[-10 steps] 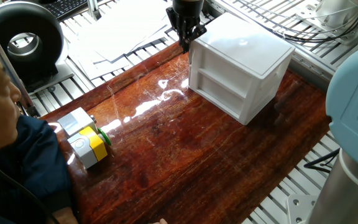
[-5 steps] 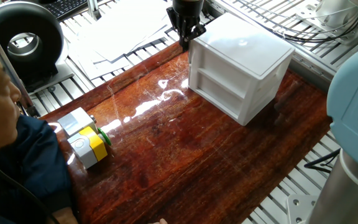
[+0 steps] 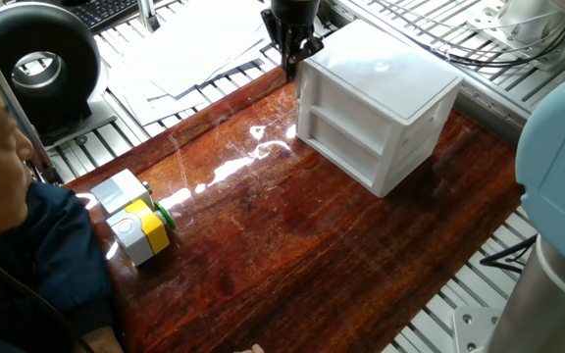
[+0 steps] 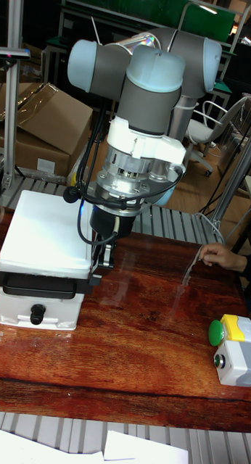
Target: Take something out of a drawer
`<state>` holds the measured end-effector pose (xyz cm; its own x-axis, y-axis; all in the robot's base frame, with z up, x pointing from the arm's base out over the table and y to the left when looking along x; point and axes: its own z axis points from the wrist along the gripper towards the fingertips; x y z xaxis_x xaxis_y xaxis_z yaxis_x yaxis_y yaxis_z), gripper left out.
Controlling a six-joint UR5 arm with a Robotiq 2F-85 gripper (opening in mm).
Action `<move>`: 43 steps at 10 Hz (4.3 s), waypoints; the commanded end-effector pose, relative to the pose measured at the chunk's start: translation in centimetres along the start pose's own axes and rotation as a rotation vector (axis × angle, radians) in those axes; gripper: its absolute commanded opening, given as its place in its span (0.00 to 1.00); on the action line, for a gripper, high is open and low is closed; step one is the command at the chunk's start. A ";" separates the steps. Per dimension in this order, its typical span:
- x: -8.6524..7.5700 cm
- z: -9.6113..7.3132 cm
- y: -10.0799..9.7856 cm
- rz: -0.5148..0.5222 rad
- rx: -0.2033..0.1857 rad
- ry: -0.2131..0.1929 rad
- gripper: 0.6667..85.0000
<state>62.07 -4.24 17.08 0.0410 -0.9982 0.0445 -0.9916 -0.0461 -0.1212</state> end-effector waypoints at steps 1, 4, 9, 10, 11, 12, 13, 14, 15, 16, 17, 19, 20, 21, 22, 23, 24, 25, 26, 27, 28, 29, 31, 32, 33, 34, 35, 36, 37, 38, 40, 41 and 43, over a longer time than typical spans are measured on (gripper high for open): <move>-0.2 -0.1 -0.2 0.002 0.002 -0.009 0.00; -0.3 0.0 -0.1 0.019 -0.001 -0.010 0.00; -0.5 -0.3 -0.6 0.022 -0.014 0.002 0.00; -0.7 -0.3 -0.7 0.027 -0.017 0.002 0.00; -0.8 -0.2 -0.7 0.033 -0.015 -0.003 0.00; -0.7 -0.1 -0.5 0.035 -0.015 -0.004 0.00; -0.7 -0.1 -0.6 0.050 -0.012 -0.006 0.00; -0.9 -0.1 -0.5 0.063 -0.017 -0.010 0.00; -0.9 -0.1 -0.3 0.073 -0.023 -0.012 0.00; -1.1 -0.1 -0.2 0.082 -0.029 -0.018 0.00; -1.1 -0.1 0.1 0.087 -0.038 -0.019 0.00; -1.5 -0.2 0.2 0.099 -0.042 -0.033 0.00; -1.5 -0.2 0.2 0.104 -0.043 -0.031 0.00; -1.5 -0.2 0.4 0.111 -0.053 -0.031 0.00; -1.6 -0.2 0.6 0.112 -0.059 -0.037 0.00; -2.1 -0.2 0.7 0.119 -0.064 -0.054 0.00; -2.2 -0.2 0.6 0.126 -0.063 -0.058 0.00; -2.2 -0.2 0.6 0.126 -0.059 -0.057 0.00; -2.0 -0.2 0.4 0.130 -0.053 -0.051 0.00; -2.0 -0.2 0.3 0.141 -0.051 -0.051 0.00; -1.7 -0.2 0.6 0.147 -0.060 -0.038 0.00; -1.7 -0.2 0.6 0.143 -0.059 -0.040 0.00; -1.6 -0.2 0.3 0.142 -0.047 -0.037 0.00; -1.5 -0.1 0.0 0.145 -0.038 -0.034 0.00; -1.5 -0.1 -0.2 0.146 -0.029 -0.034 0.00; -1.8 -0.1 -0.4 0.139 -0.021 -0.047 0.00; -1.7 0.1 -1.1 0.125 -0.023 -0.070 0.00; -1.3 0.2 -1.6 0.117 -0.024 -0.068 0.00; -1.2 0.3 -2.0 0.114 -0.022 -0.054 0.00; -1.3 0.4 -2.7 0.105 -0.019 -0.051 0.00; -1.5 0.4 -4.3 0.090 -0.018 -0.042 0.00; -1.5 0.4 -5.1 0.086 -0.015 -0.033 0.00; -1.7 0.4 -6.2 0.086 -0.015 -0.022 0.00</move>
<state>66.61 -2.72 17.10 -0.0442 -0.9990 0.0104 -0.9937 0.0429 -0.1037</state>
